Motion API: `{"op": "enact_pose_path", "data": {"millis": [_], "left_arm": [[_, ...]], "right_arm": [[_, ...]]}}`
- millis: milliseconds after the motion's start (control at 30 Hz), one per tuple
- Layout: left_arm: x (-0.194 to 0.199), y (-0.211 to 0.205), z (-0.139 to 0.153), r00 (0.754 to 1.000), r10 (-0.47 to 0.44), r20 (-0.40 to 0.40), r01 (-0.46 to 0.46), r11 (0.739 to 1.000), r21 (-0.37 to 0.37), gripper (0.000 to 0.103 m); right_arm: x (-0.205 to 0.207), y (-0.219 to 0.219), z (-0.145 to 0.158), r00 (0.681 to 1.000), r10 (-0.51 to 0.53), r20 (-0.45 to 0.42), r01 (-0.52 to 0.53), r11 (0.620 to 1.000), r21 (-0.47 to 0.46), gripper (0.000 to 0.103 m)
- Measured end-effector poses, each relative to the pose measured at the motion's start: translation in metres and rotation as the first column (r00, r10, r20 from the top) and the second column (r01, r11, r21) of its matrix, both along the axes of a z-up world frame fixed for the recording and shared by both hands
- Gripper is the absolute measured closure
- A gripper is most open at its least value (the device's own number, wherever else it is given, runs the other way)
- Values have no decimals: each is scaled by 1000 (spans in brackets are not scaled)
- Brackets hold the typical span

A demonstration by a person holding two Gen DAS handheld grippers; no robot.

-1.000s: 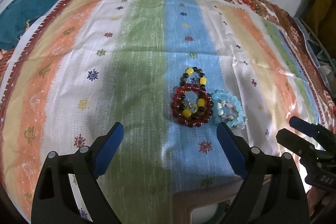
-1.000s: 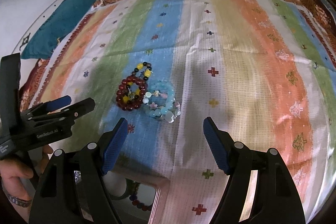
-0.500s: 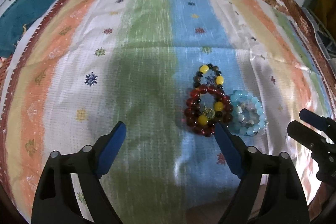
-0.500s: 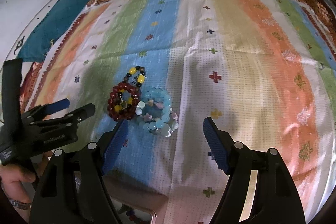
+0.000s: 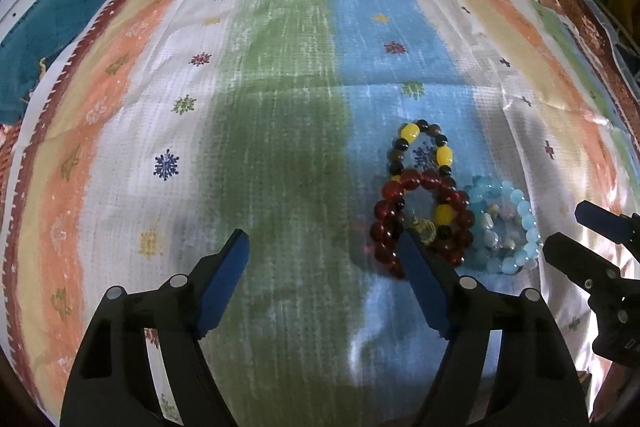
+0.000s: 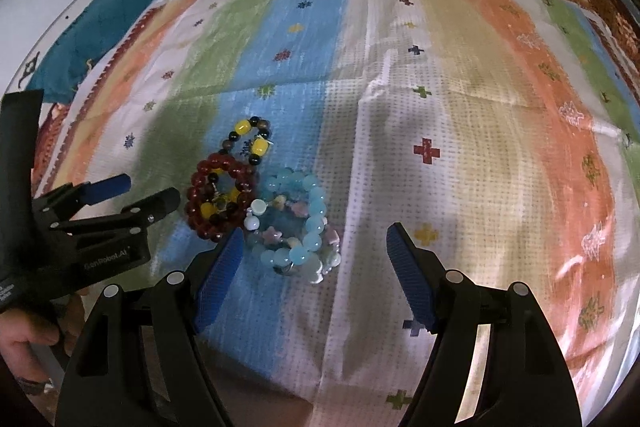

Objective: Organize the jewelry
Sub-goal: 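Move the left gripper back to the red bead bracelet, then close the left gripper on the red bead bracelet and lift it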

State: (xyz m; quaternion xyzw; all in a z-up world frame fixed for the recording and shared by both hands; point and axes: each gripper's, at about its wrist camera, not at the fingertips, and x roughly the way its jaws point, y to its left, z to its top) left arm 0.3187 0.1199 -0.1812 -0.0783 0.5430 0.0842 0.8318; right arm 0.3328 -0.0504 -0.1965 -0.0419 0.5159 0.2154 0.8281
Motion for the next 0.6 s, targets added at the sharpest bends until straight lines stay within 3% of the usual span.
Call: {"op": "enact_pose_path", "data": {"millis": [67, 300, 467, 600], "left_arm": [[3, 2, -3, 1000, 2, -5, -2, 1000, -21, 35], [10, -3, -12, 1000, -23, -21, 23, 1000, -12, 38], [13, -7, -14, 999, -51, -14, 51, 999, 7, 43], [15, -11, -17, 998, -65, -13, 66, 998, 4, 55]], "right_arm": [[3, -1, -4, 1000, -6, -19, 6, 1000, 4, 43], [11, -2, -13, 998, -17, -59, 18, 1000, 22, 47], [16, 0, -19, 997, -5, -79, 8, 1000, 28, 63], [18, 3, -23, 996, 1, -84, 0, 1000, 10, 76]]}}
